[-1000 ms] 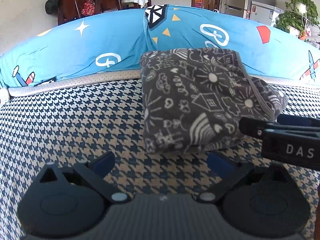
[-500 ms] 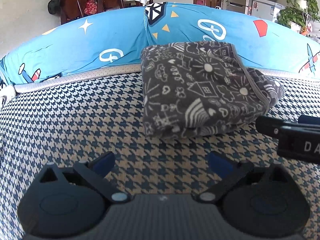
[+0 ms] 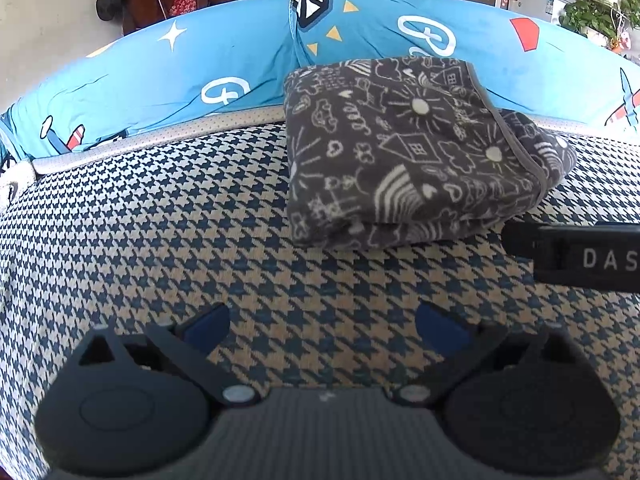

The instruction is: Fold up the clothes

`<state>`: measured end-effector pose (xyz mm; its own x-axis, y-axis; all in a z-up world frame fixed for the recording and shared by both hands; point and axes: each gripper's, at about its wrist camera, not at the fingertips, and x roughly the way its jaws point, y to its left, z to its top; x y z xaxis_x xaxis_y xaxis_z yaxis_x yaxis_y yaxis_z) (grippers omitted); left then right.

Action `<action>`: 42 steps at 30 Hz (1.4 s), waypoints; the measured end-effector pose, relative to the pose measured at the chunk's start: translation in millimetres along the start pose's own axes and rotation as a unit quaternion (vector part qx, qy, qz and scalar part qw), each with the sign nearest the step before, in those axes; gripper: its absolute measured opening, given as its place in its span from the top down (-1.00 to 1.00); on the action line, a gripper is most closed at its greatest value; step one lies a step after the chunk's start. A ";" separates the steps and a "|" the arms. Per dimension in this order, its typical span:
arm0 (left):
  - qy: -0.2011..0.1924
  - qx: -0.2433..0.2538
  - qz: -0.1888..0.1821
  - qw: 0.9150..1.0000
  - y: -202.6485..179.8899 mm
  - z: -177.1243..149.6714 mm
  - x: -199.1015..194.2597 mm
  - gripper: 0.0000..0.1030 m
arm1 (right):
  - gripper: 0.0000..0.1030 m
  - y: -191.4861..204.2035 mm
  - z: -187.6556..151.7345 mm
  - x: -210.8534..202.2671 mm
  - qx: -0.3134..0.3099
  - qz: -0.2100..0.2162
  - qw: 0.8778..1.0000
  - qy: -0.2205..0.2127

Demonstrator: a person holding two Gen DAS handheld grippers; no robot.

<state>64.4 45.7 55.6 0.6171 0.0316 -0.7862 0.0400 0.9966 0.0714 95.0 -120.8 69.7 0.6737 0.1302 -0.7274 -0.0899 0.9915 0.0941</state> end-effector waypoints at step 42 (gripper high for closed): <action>0.026 -0.016 -0.007 0.999 -0.1 -3.0 1.3 -1.00 | -0.83 0.8 1.3 12.7 -0.012 -0.010 0.999 0.047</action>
<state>62.9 45.8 52.7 0.5743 0.0204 -0.8184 0.0227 0.9989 0.0408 104.5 -118.3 61.3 0.6031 0.1088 -0.7902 -0.0957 0.9934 0.0638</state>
